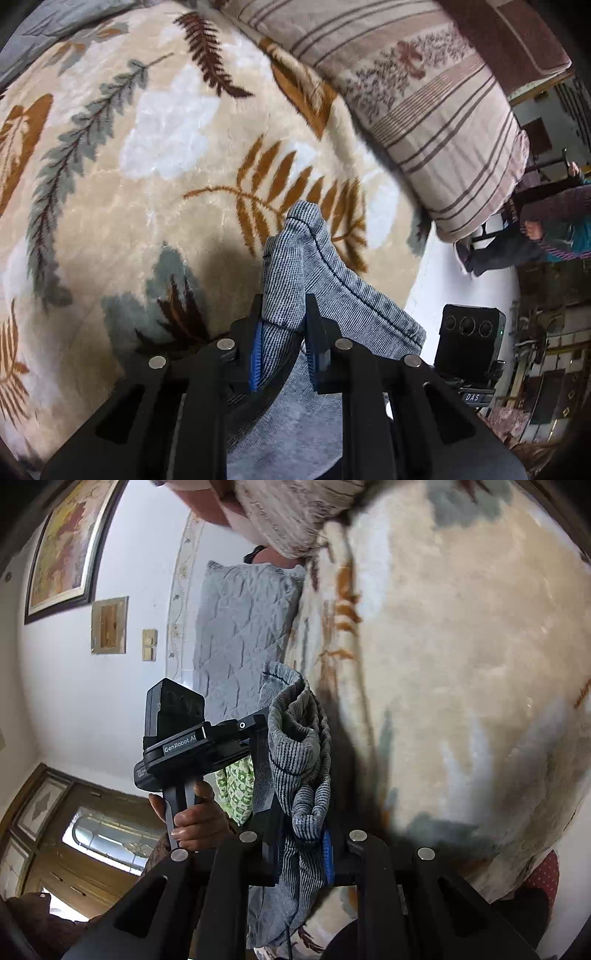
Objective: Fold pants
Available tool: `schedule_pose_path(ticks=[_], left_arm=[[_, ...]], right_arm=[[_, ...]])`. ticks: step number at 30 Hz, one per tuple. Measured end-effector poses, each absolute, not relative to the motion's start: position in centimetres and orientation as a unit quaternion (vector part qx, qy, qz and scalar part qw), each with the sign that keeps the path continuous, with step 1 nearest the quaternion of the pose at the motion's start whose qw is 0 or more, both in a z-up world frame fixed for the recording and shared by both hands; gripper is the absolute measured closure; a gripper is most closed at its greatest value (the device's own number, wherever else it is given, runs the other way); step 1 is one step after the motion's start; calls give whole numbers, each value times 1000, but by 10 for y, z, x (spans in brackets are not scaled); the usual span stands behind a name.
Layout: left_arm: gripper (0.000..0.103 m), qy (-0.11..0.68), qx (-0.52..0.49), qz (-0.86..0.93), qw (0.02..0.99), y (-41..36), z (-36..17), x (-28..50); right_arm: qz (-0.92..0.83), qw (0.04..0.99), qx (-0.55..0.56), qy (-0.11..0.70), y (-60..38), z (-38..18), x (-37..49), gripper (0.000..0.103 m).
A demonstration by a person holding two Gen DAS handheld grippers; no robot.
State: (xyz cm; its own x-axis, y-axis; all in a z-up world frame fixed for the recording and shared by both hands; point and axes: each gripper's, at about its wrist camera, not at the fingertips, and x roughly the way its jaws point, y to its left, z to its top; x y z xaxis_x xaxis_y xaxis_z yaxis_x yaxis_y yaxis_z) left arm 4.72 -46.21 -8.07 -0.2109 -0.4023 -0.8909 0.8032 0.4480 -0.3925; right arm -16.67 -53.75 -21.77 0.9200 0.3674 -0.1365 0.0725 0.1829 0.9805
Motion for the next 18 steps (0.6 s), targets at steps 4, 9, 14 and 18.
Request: schedule_pose_path(ticks=[4,9,14,18], left_arm=[[87,591,145,-501,615,-453,-61,56],[87,585,112,-503,626,-419,-35,72],[87,580,91,-499,638,-397,-21,71],[87,576,72,-491,649,-374,-10,70]], right_arm=[[106,762,615,172,-534,-201,-168,87],[117,774,598,172,-528,-184,-169,87],[133,784,580,177,-516,-166,-170,85],[148,790,565,184,-503,-150,-167,84]])
